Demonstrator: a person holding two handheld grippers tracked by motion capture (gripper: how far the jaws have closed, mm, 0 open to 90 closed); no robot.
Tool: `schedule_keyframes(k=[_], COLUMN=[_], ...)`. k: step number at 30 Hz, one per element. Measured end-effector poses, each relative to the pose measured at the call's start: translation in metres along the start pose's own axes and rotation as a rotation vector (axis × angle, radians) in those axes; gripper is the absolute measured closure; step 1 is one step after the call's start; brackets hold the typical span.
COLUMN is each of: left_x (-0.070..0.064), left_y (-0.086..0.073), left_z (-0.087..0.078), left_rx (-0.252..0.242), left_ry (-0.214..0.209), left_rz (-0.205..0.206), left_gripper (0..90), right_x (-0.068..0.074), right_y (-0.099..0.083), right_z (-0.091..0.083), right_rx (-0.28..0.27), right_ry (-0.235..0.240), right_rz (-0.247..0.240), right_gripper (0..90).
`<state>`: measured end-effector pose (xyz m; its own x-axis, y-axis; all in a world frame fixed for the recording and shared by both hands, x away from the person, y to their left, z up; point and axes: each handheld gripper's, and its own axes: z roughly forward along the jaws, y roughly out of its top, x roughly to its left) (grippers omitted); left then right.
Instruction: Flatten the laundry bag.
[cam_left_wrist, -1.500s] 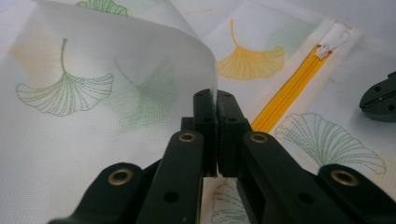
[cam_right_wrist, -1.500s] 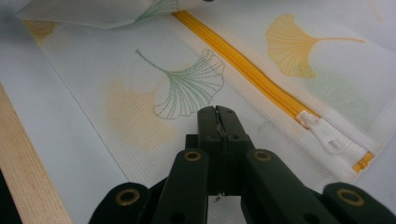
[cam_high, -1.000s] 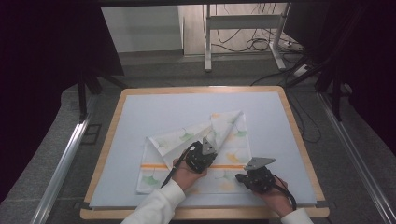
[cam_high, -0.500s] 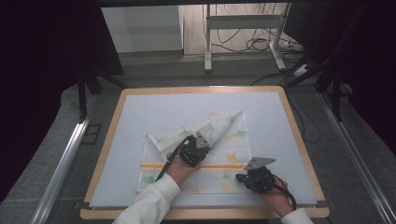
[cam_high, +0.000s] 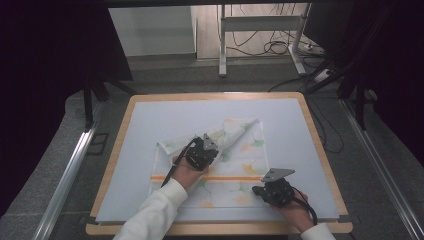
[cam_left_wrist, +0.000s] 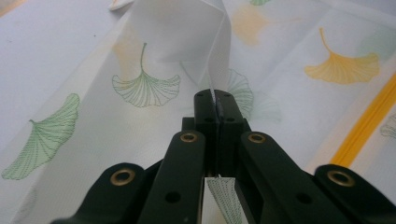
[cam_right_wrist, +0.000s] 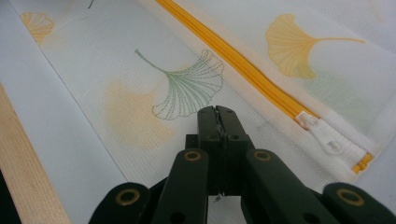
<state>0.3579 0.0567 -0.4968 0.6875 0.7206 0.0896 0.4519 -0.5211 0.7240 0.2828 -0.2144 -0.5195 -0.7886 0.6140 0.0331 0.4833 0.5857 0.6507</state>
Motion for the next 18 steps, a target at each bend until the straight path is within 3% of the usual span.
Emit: schedule_keyframes(k=[4,9,15,18], left_x=[0.009,0.017,0.032,0.038], left_y=[0.005,0.008,0.018,0.02], left_z=[-0.001,0.001,0.003,0.004], left_rx=[0.007,0.006,0.019,0.008], left_ry=[0.011,0.016,0.034,0.021], left_rz=[0.018,0.007,0.021,-0.001], left_gripper=[89.8,89.8,89.8,89.8], right_x=[-0.001,-0.001,-0.001,-0.002], right_y=[0.0,0.0,0.0,0.0], right_z=[0.0,0.0,0.0,0.0], right_rx=[0.001,0.0,-0.002,0.0], right_ry=[0.005,0.008,0.01,0.011], right_rz=[-0.004,-0.004,-0.004,-0.003], right_gripper=[89.2,89.2,89.2,89.2])
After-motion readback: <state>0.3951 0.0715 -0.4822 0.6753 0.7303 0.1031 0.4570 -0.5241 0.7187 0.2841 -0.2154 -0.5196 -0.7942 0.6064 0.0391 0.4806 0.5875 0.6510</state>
